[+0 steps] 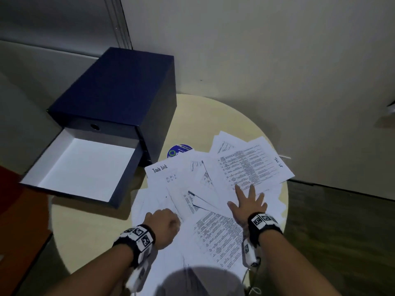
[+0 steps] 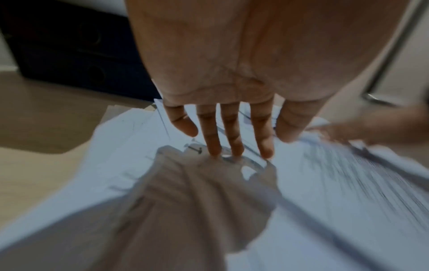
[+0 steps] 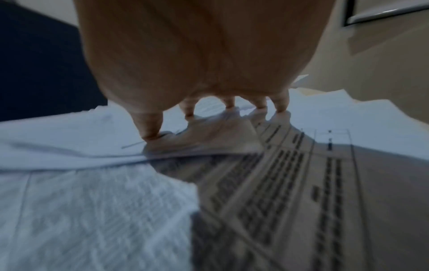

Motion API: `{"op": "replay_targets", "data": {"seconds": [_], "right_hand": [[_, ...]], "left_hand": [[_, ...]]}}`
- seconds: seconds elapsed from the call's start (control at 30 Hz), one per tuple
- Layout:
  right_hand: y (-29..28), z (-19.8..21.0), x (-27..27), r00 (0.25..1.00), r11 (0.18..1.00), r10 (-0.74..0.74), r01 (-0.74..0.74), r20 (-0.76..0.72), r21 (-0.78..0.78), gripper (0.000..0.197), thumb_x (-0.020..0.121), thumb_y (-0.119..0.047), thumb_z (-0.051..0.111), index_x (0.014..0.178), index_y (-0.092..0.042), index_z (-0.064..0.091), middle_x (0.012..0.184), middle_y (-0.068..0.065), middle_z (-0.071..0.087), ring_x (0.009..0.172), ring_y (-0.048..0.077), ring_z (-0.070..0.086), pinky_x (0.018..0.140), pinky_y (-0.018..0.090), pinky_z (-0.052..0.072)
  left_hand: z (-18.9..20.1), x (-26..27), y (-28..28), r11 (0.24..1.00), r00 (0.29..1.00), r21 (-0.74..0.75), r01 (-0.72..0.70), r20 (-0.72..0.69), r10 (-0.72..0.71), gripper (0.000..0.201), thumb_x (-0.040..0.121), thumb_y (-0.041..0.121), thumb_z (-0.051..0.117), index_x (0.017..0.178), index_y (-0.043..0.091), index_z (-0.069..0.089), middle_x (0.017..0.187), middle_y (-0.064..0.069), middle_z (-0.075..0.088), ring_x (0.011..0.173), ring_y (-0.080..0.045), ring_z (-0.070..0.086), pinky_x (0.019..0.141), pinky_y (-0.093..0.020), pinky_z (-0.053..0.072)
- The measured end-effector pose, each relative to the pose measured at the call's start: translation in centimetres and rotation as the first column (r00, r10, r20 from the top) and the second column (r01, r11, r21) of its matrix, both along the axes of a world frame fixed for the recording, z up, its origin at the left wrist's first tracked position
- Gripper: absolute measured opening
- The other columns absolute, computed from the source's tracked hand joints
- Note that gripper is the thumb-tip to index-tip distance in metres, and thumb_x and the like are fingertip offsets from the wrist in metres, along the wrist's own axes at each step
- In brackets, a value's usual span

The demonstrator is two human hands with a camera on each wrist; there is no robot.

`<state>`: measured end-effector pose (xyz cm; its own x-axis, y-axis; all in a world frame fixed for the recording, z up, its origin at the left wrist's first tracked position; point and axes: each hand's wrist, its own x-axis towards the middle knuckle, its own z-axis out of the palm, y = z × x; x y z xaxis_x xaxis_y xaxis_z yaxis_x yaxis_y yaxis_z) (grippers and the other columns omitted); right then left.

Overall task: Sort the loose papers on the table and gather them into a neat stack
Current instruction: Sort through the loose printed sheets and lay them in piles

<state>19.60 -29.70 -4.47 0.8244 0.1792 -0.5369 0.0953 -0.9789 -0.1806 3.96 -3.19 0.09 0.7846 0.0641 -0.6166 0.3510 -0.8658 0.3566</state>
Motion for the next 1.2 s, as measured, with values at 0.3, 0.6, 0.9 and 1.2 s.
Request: {"op": "replay_targets", "data": {"seconds": [0.3,0.6,0.9,1.2], "right_hand": [[-1.5,0.1,-4.2,0.939,0.918,0.343,-0.342,0.03,0.199,0.067,0.085,-0.046,0.051,0.149,-0.037,0.033,0.169,0.003,-0.005,0.156,0.028,-0.001,0.123,0.051,-0.009],[-0.9,1.5,-5.0,0.956,0.615,-0.289,0.231,-0.057,0.754,0.044,0.093,-0.025,0.06,0.134,-0.033,0.044,0.158,-0.006,0.024,0.141,0.016,0.041,0.114,0.044,0.04],[1.4,9.5,-6.0,0.903,0.375,-0.274,0.418,-0.331,0.828,0.052,0.091,-0.026,0.073,0.134,-0.032,0.046,0.125,-0.021,0.06,0.113,-0.001,0.061,0.088,0.018,0.048],[4.4,12.2,-9.2,0.931,0.313,-0.308,0.292,-0.194,0.904,0.01,0.095,-0.01,0.064,0.087,-0.012,0.068,0.075,-0.006,0.074,0.074,0.015,0.07,0.065,0.024,0.055]], "left_hand": [[-0.5,8.8,-1.8,0.78,0.807,-0.293,-0.553,0.043,0.589,0.07,0.089,0.053,0.057,0.146,0.017,0.038,0.138,-0.01,0.053,0.123,-0.029,0.055,0.097,-0.032,0.044],[-1.0,8.2,-2.5,0.741,0.758,-0.339,-0.58,0.108,0.643,0.021,0.095,0.022,0.049,0.113,0.015,0.055,0.102,-0.017,0.068,0.082,-0.035,0.067,0.071,-0.04,0.059],[5.9,2.3,-0.2,0.309,0.543,-0.855,-0.417,0.038,0.839,0.029,0.092,-0.003,0.062,0.11,0.018,0.067,0.103,-0.004,0.076,0.098,-0.024,0.072,0.076,-0.034,0.058],[9.3,-0.3,2.4,0.449,0.618,-0.868,-0.213,0.237,0.75,0.027,0.096,0.017,0.059,0.122,0.025,0.059,0.114,0.017,0.072,0.106,0.003,0.065,0.087,-0.016,0.051]]}}
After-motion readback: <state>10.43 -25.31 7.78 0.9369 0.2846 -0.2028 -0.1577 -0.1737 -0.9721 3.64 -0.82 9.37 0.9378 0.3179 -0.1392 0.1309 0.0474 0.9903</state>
